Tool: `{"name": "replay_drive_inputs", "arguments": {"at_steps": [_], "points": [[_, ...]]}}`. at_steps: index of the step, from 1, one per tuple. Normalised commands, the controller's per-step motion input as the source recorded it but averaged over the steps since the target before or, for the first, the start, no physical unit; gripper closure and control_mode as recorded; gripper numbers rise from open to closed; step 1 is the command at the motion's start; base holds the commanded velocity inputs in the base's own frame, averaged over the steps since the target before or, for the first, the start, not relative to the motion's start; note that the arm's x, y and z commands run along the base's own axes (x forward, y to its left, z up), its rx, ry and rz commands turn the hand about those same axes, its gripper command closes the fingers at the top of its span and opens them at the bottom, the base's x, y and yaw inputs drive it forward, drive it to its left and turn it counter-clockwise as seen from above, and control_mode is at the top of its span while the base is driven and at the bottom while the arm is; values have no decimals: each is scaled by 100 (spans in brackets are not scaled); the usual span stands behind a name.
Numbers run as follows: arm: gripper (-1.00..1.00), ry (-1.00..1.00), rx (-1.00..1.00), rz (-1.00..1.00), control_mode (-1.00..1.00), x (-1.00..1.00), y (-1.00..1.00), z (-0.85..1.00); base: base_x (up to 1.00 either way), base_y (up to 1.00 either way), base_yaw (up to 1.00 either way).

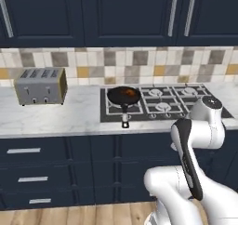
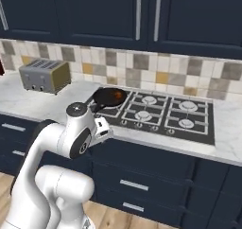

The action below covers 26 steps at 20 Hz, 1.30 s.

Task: Take the chicken drumsticks from the pan and place one on each plate on the dining counter.

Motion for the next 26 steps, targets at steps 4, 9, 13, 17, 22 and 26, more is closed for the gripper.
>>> {"name": "replay_drive_inputs", "arguments": {"at_steps": [4,9,13,17,22,26], "points": [[-100,0,0,0,100,0,0,0,66,1,0],[-100,0,0,0,100,0,0,0,54,-4,-1],[-100,0,0,0,100,0,0,0,45,1,-3],[-100,0,0,0,100,0,0,0,53,1,-2],[-100,0,0,0,100,0,0,0,30,0,0],[-100,0,0,0,100,0,0,0,37,7,0]]}}
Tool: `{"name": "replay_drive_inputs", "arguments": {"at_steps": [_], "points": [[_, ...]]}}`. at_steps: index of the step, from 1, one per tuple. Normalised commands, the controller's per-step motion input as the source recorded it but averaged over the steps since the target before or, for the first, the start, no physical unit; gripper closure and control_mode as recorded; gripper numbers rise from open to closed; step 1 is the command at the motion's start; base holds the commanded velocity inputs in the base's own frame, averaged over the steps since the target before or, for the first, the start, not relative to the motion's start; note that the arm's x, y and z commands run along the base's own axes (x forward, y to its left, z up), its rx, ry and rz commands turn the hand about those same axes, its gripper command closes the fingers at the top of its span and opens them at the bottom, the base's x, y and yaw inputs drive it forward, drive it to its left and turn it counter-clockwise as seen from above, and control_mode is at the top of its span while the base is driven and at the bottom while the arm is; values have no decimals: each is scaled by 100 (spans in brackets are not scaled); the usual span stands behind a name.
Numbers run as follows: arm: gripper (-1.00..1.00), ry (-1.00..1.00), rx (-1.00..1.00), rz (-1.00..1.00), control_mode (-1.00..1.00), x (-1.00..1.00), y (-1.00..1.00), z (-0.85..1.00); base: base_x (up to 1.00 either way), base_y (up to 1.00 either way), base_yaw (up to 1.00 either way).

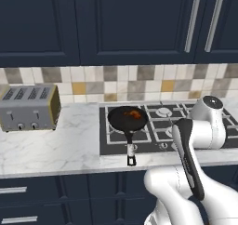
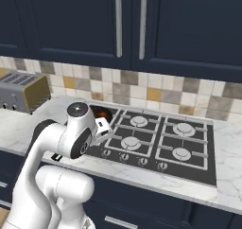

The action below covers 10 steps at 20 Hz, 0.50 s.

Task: Take the chicken drumsticks from the pan and place one on each plate on the dining counter.

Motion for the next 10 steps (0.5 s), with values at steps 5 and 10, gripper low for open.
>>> {"name": "replay_drive_inputs", "arguments": {"at_steps": [5,10], "points": [[-100,0,0,0,100,0,0,0,17,7,0],[-100,0,0,0,-100,8,2,0,2,2,0]]}}
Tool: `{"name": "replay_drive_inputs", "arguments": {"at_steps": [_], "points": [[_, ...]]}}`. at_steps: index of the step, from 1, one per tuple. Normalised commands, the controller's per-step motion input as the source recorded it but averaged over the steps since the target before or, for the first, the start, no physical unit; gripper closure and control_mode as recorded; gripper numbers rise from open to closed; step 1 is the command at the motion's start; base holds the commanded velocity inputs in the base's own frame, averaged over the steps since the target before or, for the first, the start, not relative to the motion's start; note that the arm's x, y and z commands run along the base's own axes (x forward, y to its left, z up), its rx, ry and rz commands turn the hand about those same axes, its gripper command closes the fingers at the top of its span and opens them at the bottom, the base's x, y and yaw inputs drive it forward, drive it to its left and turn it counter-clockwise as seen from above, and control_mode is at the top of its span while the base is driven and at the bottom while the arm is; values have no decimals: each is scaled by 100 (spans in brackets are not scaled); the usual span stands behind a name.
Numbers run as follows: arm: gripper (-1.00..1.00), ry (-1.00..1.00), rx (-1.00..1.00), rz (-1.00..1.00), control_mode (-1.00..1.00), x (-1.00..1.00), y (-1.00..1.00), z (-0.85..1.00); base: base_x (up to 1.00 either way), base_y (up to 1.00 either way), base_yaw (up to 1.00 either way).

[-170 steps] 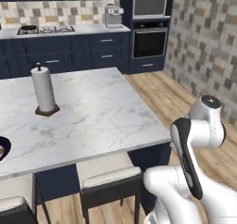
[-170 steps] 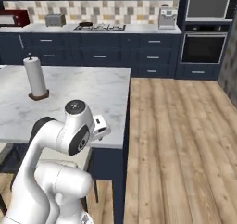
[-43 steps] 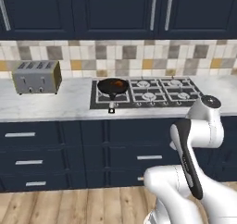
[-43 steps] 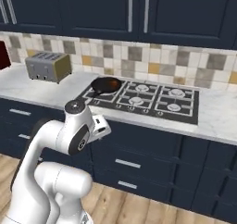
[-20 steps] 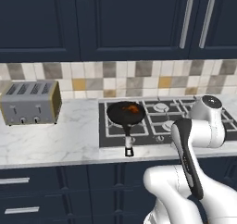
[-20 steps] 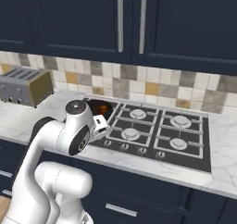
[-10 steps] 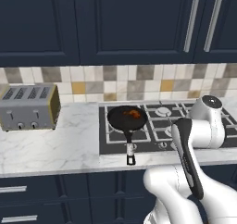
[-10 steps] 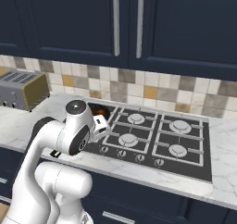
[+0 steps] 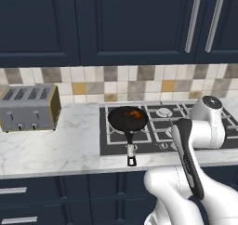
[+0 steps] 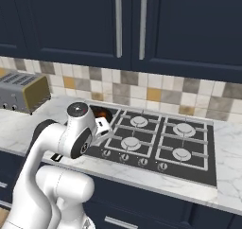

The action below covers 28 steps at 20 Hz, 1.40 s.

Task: Take the chicken drumsticks from the pan and place one on each plate on the dining counter.

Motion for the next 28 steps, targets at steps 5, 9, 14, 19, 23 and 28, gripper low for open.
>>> {"name": "replay_drive_inputs", "arguments": {"at_steps": [5,9,14,19,23,28], "points": [[-100,-12,6,-8,-100,26,20,0,0,0,0],[-100,-17,3,-15,-100,33,49,0,0,0,0],[-100,-6,0,-23,-100,53,52,0,0,0,0],[-100,0,0,-31,-100,57,32,0,0,0,0],[-100,6,7,-20,-100,63,0,0,0,0,0],[-100,14,6,-15,-100,68,0,2,0,0,0]]}}
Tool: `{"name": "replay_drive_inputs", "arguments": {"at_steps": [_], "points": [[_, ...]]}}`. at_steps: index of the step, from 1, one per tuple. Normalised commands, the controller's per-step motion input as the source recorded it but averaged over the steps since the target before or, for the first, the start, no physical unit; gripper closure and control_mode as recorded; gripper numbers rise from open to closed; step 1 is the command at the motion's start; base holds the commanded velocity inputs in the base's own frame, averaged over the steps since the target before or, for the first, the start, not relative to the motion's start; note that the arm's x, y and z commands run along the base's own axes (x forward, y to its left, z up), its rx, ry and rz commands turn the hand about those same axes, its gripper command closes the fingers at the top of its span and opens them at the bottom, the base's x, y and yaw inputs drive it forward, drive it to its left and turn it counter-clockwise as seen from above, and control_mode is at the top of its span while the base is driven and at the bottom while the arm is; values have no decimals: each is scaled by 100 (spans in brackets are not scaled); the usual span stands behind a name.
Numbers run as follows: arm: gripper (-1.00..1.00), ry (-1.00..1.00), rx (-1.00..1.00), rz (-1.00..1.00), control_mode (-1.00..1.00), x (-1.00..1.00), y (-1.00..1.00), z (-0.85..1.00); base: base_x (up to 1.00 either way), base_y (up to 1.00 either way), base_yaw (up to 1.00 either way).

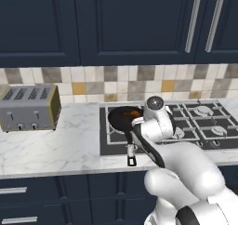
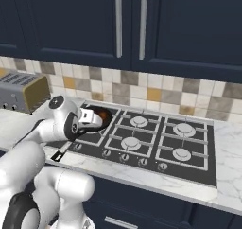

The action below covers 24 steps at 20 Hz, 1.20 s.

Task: Take the chicken drumsticks from the pan and place one on each plate on the dining counter.

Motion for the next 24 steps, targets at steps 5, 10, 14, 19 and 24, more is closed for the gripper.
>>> {"name": "replay_drive_inputs", "arguments": {"at_steps": [5,10,14,19,24], "points": [[-100,12,10,-2,-100,51,0,-1,0,0,0],[-100,0,12,-1,-100,40,1,0,0,0,0],[-100,0,10,-5,-100,14,3,-17,0,0,0],[-100,0,14,-9,-100,13,0,-28,0,0,0],[-100,0,9,-12,-100,24,0,-7,0,0,0]]}}
